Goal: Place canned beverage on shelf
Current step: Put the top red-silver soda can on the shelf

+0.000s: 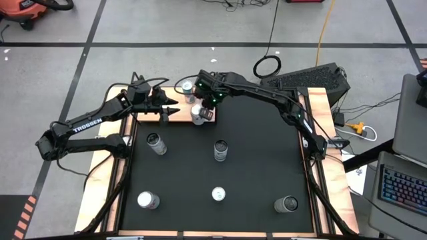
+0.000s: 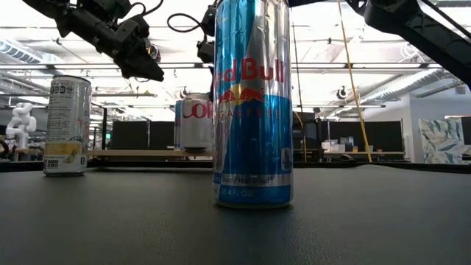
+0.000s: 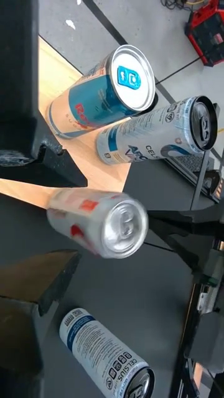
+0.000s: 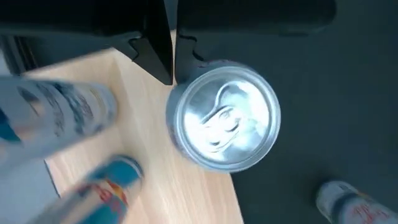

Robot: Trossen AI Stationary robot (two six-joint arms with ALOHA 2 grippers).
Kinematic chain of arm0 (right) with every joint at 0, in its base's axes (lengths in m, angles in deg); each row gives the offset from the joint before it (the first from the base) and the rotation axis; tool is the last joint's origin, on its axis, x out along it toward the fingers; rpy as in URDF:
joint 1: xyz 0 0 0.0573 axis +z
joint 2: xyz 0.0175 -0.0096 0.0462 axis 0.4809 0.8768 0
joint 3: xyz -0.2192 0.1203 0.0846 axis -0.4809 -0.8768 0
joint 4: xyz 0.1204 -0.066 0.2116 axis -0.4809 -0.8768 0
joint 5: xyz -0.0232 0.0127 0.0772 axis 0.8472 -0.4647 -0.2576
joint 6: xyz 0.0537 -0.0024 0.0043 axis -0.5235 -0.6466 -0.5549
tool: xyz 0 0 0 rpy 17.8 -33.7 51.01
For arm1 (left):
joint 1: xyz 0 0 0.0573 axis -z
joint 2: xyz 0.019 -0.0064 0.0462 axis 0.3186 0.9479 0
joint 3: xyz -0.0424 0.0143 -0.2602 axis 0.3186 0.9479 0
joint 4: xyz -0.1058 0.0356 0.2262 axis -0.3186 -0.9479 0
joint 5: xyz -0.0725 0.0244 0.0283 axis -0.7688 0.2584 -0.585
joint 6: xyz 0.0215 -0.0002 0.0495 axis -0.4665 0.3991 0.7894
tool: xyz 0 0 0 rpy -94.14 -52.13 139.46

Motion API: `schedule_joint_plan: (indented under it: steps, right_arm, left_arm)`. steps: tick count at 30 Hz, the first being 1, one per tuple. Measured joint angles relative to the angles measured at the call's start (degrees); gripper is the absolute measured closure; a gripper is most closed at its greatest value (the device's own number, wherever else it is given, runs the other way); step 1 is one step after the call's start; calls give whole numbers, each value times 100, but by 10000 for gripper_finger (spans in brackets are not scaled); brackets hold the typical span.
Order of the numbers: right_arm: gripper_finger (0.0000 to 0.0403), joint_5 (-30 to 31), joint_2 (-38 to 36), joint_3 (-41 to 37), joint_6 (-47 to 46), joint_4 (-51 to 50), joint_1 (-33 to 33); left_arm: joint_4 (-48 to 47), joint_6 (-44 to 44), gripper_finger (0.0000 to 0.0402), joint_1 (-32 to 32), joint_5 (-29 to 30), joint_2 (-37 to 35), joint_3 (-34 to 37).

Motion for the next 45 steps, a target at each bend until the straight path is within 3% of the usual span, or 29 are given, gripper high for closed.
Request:
schedule_joint_plan:
  steps: [32,37,45]
  right_arm:
    - [403,4,131,-4,29,58,55]
    - [403,1,128,-4,42,-325,181]
    - [403,-1,121,2,41,-665,416]
  left_arm:
    - [-48,-32,229,0,-1,7,0]
    - [-352,-10,229,7,-677,7,0]
    - [-351,-50,229,193,-716,9,0]
